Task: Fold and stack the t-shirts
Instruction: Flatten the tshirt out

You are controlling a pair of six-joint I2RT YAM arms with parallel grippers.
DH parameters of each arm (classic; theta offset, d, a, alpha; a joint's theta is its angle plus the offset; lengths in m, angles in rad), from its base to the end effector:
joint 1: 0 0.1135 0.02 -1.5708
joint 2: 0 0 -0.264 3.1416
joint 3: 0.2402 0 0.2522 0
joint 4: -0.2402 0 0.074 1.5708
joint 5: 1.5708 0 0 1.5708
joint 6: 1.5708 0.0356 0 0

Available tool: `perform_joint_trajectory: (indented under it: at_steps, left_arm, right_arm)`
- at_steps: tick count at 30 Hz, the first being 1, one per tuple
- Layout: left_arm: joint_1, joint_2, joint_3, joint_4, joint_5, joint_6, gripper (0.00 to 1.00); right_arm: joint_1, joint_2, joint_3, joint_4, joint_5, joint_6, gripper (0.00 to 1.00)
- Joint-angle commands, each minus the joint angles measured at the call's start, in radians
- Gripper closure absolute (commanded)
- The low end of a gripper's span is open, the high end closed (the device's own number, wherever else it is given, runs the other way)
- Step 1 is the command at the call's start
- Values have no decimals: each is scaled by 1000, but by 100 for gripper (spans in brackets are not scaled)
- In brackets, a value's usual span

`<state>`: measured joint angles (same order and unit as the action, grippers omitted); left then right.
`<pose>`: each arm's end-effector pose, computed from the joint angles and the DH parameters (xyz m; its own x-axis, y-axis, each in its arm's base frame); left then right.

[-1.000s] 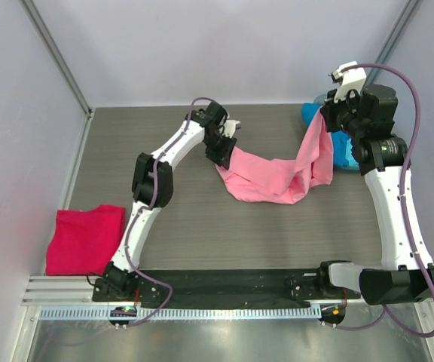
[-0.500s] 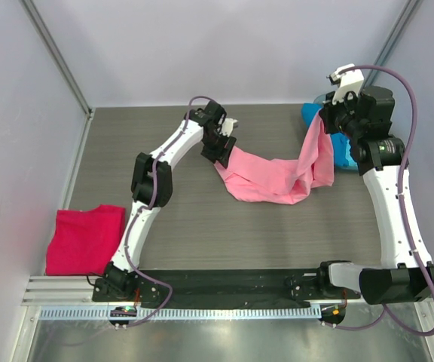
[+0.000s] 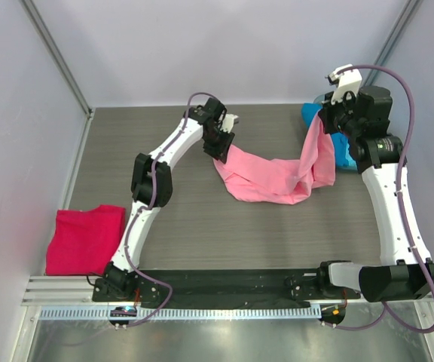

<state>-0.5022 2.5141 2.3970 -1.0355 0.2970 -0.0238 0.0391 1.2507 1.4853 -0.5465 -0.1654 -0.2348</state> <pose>0.4577 -0.2632 0.2007 -0.8142 0.4212 -0.3996 0.5452 0.7912 -0.2770 0.2647 0.0162 0.4459 -0.2528 -0.2395 -0.9374 -0.2611 0.9498 -0.1723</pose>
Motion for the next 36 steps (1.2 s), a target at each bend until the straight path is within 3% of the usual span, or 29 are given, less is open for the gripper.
perform_joint_trajectory:
  at_steps: [1,13,17,20,24,31,36]
  left_arm:
    - [-2,-3,13,14,27,-8,62]
    - [-12,31,13,14,34,-10,62]
    - [-13,41,21,12,34,-7,66]
    - [-13,45,25,12,37,-2,74]
    - [-13,40,30,11,48,1,97]
    - [1,-95,-4,-11,33,19,100]
    - [31,-325,-70,-28,-15,71,100]
  right_arm:
    - [-1,-5,-7,42,18,-14,99]
    - [-1,-2,-23,45,18,-20,99]
    - [-1,-2,-28,45,20,-20,99]
    - [1,-4,-30,45,21,-20,99]
    - [-1,-7,-37,48,21,-21,99]
    - [-1,-8,-19,43,55,-31,99]
    - [-1,-14,-10,114,207,-23,99]
